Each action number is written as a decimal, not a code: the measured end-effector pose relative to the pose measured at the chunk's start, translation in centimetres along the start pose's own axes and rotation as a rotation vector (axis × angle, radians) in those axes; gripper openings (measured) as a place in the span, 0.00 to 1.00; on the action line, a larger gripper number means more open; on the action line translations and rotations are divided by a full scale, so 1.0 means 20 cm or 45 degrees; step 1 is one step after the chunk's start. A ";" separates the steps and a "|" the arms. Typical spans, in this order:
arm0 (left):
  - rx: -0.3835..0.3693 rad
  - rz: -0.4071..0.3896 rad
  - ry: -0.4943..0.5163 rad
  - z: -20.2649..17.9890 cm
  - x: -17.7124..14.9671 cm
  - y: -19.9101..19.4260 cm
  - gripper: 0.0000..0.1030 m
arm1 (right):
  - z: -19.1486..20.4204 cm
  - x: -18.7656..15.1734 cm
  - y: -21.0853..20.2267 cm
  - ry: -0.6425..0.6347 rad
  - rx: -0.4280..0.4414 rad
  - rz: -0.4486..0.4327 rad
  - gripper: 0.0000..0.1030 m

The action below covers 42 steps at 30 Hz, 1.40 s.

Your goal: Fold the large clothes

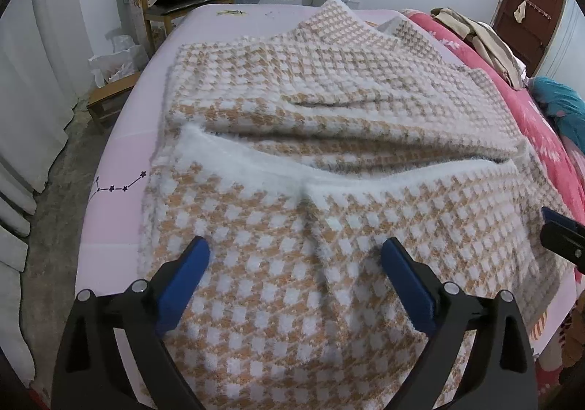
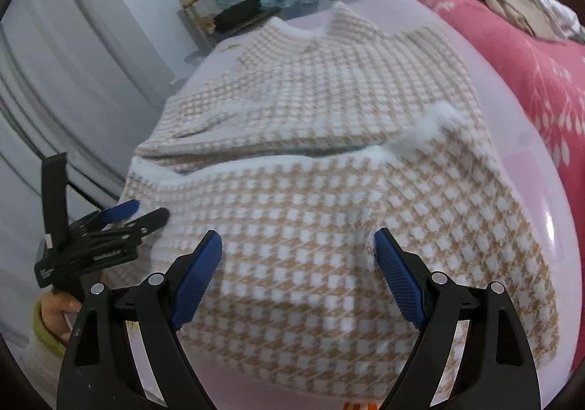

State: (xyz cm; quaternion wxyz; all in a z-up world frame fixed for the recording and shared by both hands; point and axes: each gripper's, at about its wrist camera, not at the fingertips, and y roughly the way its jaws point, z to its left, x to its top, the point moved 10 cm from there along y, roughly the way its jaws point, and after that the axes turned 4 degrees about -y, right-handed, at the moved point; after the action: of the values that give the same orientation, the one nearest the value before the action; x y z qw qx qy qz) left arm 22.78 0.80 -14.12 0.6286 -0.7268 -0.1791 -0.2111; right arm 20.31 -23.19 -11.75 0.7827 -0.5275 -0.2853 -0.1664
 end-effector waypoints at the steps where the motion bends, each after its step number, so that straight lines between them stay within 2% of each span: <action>1: 0.004 0.001 0.001 0.00 0.00 0.00 0.91 | 0.01 0.00 0.00 -0.015 -0.004 -0.002 0.79; 6: 0.021 0.007 0.010 -0.01 0.00 0.01 0.92 | 0.06 -0.02 -0.01 -0.066 -0.026 0.001 0.79; 12: 0.036 0.010 0.014 -0.02 0.00 0.02 0.94 | 0.05 0.06 -0.14 -0.044 0.006 -0.104 0.79; 17: 0.042 0.012 0.014 -0.02 0.00 0.03 0.94 | 0.12 0.11 -0.18 -0.112 0.038 -0.133 0.79; 20: 0.042 0.012 0.015 -0.02 0.00 0.03 0.94 | 0.20 0.09 -0.15 -0.186 0.055 -0.107 0.79; 24: 0.043 0.011 0.016 -0.02 0.00 0.03 0.94 | 0.25 0.03 -0.06 -0.262 0.022 -0.045 0.79; 32: 0.043 0.011 0.017 -0.02 0.00 0.03 0.94 | 0.13 -0.10 0.15 -0.122 0.039 0.145 0.79; 42: 0.043 0.012 0.018 -0.02 0.00 0.03 0.94 | 0.14 -0.13 0.15 -0.134 0.032 0.140 0.79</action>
State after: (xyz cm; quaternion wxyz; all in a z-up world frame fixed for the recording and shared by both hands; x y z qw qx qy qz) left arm 23.01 0.26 -14.65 0.6431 -0.7153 -0.1749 -0.2100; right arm 19.23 -19.45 -14.80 0.7811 -0.5406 -0.2989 -0.0916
